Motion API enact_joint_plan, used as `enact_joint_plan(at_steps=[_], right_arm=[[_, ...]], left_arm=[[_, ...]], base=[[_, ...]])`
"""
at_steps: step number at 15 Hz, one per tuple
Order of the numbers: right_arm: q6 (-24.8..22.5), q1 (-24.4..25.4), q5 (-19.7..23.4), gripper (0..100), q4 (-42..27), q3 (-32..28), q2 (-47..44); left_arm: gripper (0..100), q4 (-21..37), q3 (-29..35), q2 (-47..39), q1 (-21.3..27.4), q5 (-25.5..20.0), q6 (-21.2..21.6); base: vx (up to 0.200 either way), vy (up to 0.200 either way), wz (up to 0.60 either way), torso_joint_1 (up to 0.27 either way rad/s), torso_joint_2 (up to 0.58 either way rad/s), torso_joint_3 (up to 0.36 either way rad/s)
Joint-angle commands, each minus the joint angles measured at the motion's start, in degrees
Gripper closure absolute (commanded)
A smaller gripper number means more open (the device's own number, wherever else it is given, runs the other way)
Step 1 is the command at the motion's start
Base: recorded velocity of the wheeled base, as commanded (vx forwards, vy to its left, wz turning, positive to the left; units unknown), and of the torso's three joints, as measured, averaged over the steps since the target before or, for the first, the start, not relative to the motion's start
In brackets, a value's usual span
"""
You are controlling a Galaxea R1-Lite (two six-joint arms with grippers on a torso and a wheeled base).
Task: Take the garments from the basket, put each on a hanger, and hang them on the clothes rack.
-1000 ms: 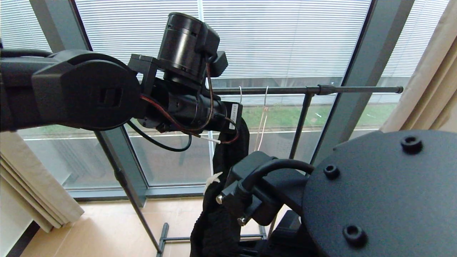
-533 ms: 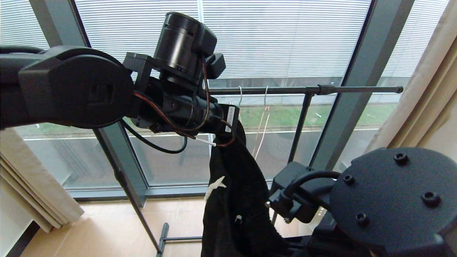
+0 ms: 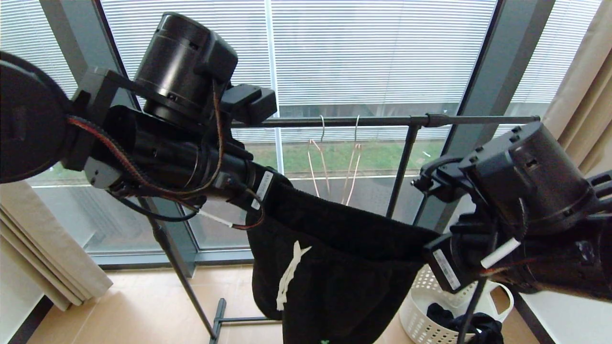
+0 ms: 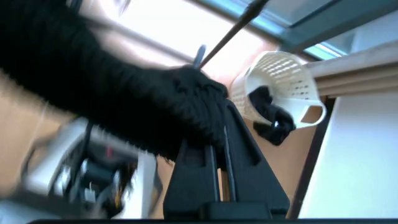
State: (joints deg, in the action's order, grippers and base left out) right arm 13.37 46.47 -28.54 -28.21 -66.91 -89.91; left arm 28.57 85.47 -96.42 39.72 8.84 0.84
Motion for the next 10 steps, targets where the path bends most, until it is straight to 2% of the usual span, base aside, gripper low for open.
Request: enact_joint_plan(at_steps=[1,4,5,7,10], right_arm=[[-0.19,-2.61,-0.38,100,0.88,-6.04,-5.46],[-0.10,-2.70,-0.38,100,1.05,-15.79,-10.90],[-0.10,-2.53,-0.29,100,1.05,-20.80,-13.72],[0.07,-2.44,-0.29,100,1.05,-25.72,-17.23],[0.34,-1.03,-0.20,100,1.05,-32.93,-23.30]], left_arm=[[100,0.08,-6.19,5.27,0.27,0.04,0.74],[100,0.08,-12.87,8.44,2.47,-0.14,1.62],[100,0.08,-16.56,9.32,5.46,-0.22,1.80],[100,-0.01,-20.08,9.67,8.89,-1.19,1.09],[100,-0.54,-20.34,9.40,13.63,-9.54,-3.04]], base=[[0.000,0.000,0.00,0.000,0.00,0.000],[0.000,0.000,0.00,0.000,0.00,0.000],[0.000,0.000,0.00,0.000,0.00,0.000],[0.000,0.000,0.00,0.000,0.00,0.000],[0.000,0.000,0.00,0.000,0.00,0.000]])
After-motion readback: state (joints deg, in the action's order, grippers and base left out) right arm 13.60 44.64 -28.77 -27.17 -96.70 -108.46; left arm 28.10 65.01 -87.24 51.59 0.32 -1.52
